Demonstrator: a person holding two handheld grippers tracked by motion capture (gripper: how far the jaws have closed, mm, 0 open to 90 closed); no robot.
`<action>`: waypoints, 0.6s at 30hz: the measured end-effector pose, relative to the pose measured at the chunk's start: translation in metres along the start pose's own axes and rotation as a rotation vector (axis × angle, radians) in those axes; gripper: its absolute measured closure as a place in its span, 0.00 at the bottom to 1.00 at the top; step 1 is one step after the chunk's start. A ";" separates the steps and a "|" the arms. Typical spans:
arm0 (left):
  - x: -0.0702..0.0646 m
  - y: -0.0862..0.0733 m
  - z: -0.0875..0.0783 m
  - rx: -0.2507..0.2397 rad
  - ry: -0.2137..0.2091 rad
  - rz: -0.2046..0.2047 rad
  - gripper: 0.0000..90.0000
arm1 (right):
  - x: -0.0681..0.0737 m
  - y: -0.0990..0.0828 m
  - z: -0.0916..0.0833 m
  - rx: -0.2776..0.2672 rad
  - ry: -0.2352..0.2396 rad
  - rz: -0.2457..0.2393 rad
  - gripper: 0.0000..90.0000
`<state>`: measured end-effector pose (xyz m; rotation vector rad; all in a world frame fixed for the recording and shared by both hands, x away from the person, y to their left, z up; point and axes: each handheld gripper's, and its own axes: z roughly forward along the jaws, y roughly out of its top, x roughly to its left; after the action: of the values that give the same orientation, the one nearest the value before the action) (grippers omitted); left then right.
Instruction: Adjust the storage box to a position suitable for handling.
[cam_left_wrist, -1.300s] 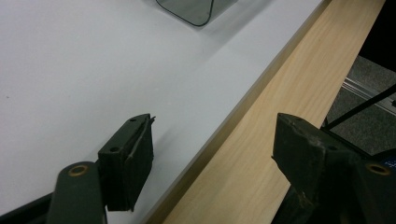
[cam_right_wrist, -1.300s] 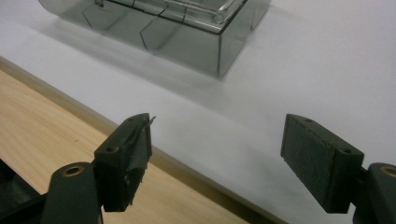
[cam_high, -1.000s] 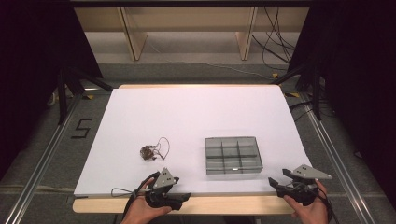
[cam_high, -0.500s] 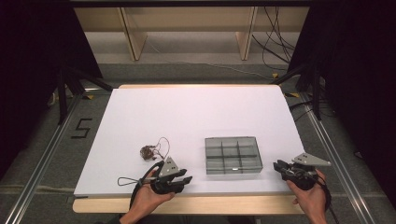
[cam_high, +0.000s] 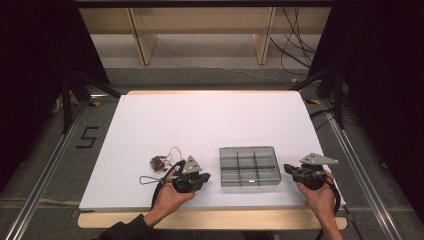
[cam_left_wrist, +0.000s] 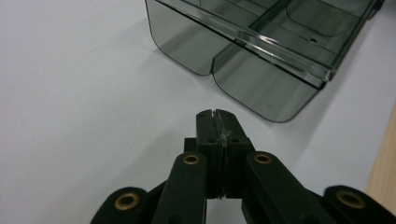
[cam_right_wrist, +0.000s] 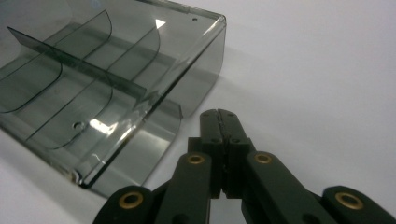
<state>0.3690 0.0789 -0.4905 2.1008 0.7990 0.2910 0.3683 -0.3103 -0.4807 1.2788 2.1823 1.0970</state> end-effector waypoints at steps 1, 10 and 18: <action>0.000 0.001 0.003 -0.002 0.008 -0.028 0.99 | 0.000 0.000 0.000 0.000 0.000 0.000 1.00; 0.002 0.009 0.022 0.017 -0.001 -0.045 0.99 | 0.001 0.009 0.016 0.023 0.023 0.024 1.00; -0.004 0.016 0.029 0.012 -0.006 -0.040 0.98 | 0.001 0.010 0.022 0.026 0.039 -0.015 1.00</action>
<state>0.3863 0.0514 -0.4955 2.0934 0.8409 0.2590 0.3874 -0.2972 -0.4870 1.2598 2.2382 1.1003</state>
